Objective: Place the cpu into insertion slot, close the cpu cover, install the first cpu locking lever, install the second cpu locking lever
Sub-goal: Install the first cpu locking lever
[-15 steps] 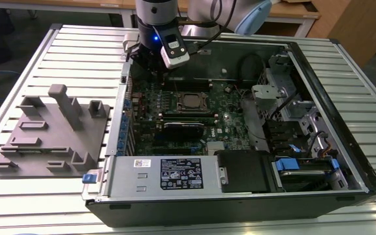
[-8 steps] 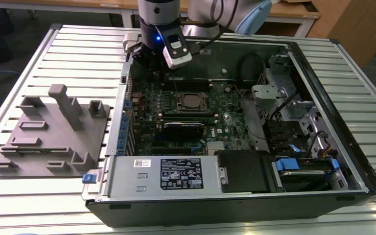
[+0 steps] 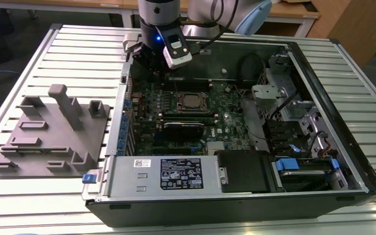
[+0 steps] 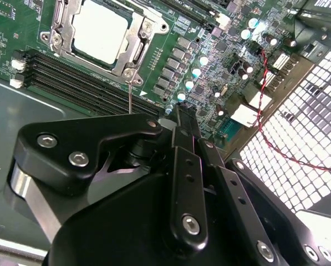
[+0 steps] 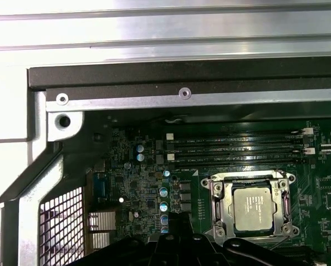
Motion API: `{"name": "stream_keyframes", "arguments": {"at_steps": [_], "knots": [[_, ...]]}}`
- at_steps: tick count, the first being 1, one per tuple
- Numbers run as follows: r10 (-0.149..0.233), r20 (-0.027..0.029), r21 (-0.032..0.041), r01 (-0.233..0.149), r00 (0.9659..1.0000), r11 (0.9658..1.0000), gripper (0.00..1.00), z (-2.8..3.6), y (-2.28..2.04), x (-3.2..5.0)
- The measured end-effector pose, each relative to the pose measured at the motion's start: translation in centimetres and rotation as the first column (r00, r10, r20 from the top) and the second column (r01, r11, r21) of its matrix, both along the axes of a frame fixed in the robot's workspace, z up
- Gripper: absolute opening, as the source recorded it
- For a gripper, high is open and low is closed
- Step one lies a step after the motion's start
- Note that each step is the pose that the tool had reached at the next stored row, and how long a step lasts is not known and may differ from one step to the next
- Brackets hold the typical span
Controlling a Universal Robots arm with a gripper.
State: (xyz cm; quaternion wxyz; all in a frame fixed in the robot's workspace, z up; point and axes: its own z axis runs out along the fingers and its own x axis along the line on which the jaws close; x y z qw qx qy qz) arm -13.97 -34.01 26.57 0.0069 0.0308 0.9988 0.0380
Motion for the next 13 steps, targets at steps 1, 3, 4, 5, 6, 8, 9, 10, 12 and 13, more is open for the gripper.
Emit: {"name": "stream_keyframes", "arguments": {"at_steps": [1,3,4,5,6,8,9,10,12,13], "knots": [[0.0,0.0,0.0,0.0,1.0,1.0,0.1,0.0,0.0,0.0],[0.0,0.0,0.0,0.0,1.0,1.0,0.1,0.0,0.0,0.0],[0.0,0.0001,0.0011,0.0,1.0,1.0,0.1,0.0,0.0,0.01],[0.0,0.0,0.0095,0.0,1.0,1.0,0.1,0.0,0.0,0.02],[0.0,-0.0001,0.0228,0.0,1.0,0.9997,0.1,0.0,0.0,0.01],[0.0,0.0,0.047,0.0,1.0,0.9989,0.1,0.0,0.0,0.0],[0.0,0.0001,0.0473,0.0,1.0,0.9989,0.1,0.0,0.0,0.0],[0.0,0.0,0.0474,0.0,1.0,0.9989,0.1,0.0,0.0,0.0],[0.0,0.0,0.0477,0.0,1.0,0.9989,0.1,0.0,0.0,0.0],[0.0,0.0,0.048,0.0,1.0,0.9988,0.1,0.0,0.0,0.0]]}}
